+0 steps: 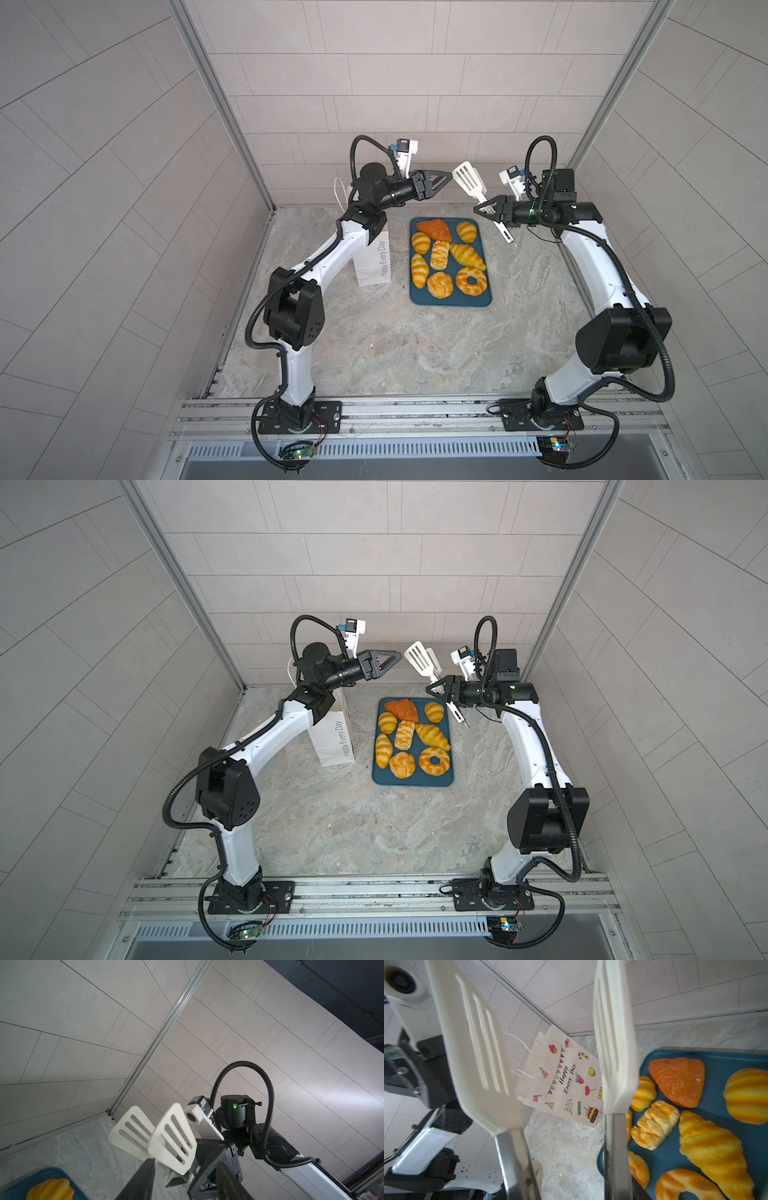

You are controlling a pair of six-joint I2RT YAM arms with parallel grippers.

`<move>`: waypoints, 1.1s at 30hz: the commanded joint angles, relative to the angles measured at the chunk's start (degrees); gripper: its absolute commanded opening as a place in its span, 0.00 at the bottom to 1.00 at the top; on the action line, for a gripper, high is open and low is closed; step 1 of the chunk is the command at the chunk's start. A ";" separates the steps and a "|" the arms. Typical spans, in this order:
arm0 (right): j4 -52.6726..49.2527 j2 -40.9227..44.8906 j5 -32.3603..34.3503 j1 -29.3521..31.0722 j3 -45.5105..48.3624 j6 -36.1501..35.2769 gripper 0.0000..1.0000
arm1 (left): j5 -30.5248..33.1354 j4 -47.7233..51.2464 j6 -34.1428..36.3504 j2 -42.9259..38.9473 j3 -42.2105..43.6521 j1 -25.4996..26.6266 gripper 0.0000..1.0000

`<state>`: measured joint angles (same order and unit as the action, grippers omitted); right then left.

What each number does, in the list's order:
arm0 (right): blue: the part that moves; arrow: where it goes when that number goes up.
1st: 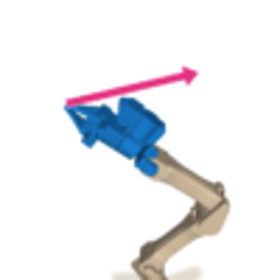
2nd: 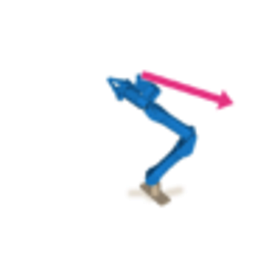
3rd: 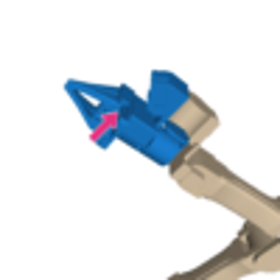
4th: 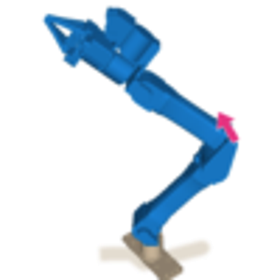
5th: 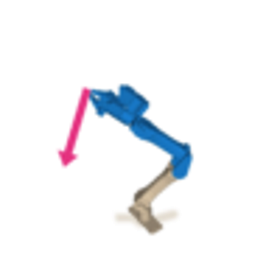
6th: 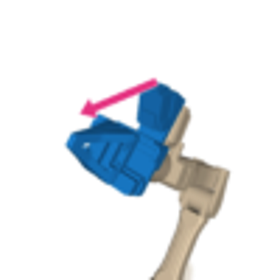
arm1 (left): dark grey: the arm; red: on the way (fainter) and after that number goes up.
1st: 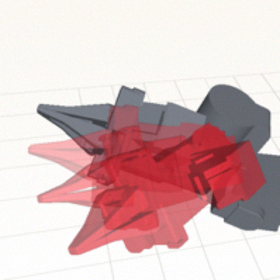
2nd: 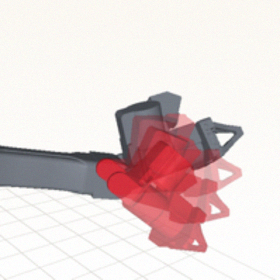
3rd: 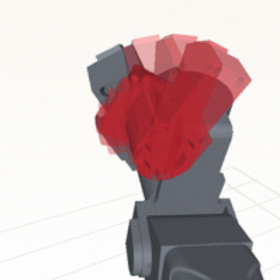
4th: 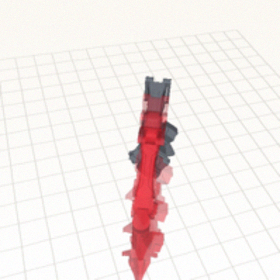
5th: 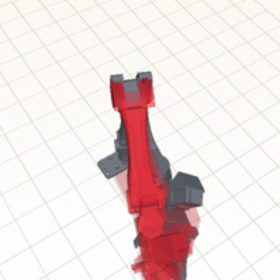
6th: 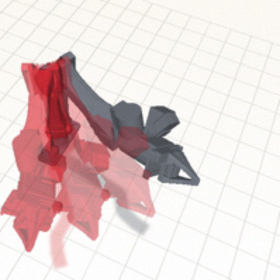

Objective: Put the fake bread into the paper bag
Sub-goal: 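Lower the tongs toward the tray with right gripper while left gripper withdraws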

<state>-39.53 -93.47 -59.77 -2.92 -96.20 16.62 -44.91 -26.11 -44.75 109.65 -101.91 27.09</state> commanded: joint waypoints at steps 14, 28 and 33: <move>-13.12 -1.21 42.64 6.61 -0.95 -12.21 0.61 | 21.13 35.54 19.91 -9.57 -0.99 0.24 0.66; -20.05 -0.71 70.51 20.68 1.40 -18.03 0.65 | 42.88 56.25 27.07 -18.15 -0.74 1.48 0.77; -22.86 1.70 73.37 25.58 5.80 -17.15 0.65 | 51.74 60.25 29.99 -25.30 2.47 1.56 0.83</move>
<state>-58.74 -95.33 8.62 20.60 -92.62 -0.03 -1.34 30.13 -17.74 88.90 -101.01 28.42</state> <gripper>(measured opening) 0.655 0.822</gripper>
